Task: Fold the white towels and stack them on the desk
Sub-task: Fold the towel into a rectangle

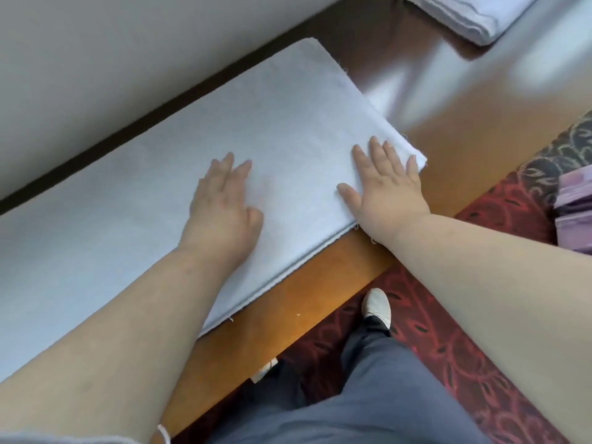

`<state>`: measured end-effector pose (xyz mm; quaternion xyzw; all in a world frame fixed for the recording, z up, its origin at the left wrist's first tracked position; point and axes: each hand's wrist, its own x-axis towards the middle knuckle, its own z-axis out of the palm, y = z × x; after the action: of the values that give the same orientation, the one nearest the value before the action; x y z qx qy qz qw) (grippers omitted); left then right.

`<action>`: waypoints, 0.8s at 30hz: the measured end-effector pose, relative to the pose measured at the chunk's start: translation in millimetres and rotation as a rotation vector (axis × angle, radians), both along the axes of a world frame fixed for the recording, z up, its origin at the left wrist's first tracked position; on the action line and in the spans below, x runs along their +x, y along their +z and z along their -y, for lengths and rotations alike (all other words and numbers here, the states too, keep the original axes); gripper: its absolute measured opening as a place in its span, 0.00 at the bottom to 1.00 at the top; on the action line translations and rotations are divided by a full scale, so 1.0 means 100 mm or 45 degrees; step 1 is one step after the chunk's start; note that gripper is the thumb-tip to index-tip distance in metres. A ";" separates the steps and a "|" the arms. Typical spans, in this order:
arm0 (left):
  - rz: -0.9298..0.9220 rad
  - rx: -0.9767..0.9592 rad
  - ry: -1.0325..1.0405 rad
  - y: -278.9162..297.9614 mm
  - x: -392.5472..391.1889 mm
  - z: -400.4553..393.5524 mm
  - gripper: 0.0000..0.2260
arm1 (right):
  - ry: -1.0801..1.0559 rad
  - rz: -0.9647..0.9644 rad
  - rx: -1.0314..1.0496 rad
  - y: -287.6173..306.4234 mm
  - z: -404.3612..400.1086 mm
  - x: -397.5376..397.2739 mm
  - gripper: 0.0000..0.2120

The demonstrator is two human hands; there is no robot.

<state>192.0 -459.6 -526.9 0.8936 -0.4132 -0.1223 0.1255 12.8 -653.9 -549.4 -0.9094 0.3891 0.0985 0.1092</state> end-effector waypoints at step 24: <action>0.189 0.534 -0.069 0.25 1.00 3.12 0.16 | -0.687 0.479 0.016 -0.07 0.39 -0.33 0.29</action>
<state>291.7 -771.6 -501.9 0.8953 -0.4107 -0.1428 -0.0973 -20.0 -692.7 -556.7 -0.7751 0.5883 -0.1013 0.2070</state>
